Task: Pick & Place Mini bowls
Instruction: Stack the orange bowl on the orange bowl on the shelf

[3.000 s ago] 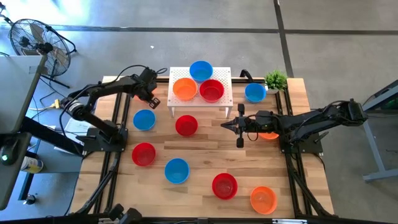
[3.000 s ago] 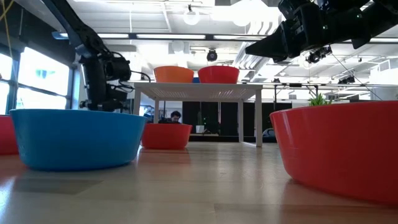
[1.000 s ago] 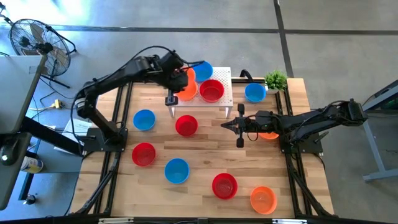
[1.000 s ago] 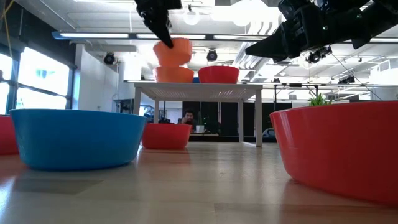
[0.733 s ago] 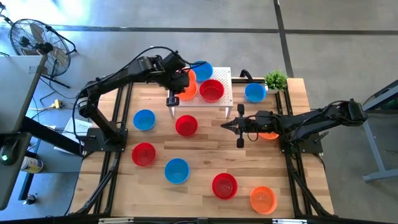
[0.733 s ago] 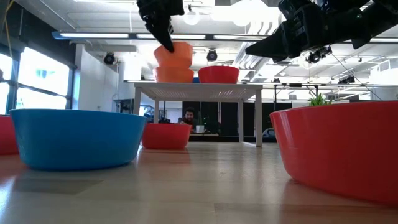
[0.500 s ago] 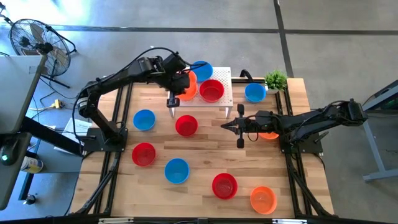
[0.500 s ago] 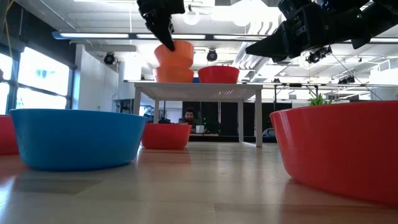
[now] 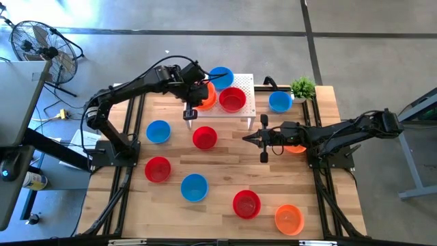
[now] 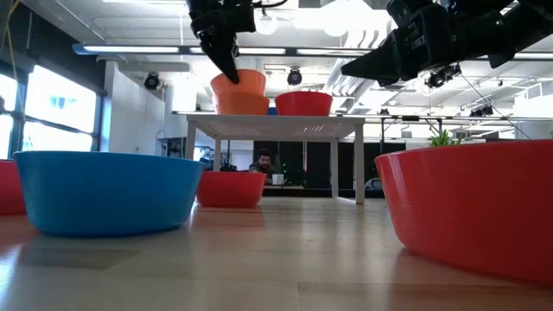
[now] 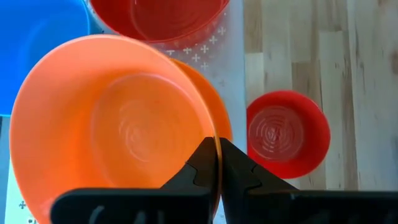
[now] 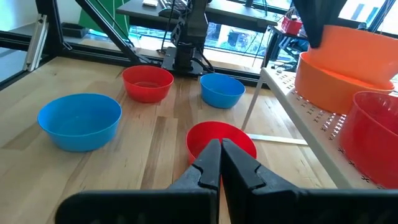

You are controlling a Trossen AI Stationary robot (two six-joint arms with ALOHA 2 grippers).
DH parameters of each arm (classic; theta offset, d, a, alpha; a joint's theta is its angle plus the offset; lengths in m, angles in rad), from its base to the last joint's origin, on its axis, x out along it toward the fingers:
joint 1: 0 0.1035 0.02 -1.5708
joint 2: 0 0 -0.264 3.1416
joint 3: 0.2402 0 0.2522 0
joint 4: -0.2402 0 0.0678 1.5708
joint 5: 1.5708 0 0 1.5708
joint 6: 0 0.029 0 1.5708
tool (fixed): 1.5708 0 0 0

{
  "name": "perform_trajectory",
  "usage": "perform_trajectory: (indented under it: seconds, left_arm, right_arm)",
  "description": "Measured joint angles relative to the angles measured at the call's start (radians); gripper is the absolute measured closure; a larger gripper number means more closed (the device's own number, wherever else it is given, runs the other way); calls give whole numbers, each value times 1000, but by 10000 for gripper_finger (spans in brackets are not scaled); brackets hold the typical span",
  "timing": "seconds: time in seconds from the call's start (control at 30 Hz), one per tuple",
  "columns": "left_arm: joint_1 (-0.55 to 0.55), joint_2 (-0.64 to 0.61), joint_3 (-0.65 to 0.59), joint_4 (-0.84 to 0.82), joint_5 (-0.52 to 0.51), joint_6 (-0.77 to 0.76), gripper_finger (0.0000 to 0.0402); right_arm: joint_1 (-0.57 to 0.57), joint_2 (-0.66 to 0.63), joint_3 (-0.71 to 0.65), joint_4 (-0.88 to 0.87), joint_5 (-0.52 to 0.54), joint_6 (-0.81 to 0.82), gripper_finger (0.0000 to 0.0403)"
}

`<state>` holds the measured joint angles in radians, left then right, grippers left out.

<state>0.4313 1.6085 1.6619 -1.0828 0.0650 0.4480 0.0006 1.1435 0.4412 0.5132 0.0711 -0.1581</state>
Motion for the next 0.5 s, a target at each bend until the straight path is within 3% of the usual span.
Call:
perform_trajectory:
  seconds: [0.5]
  left_arm:
    - [-6, 43, -8, 19, 15, -26, 382]
  right_arm:
    - [0, 0, 0, 0, 0, 0, 402]
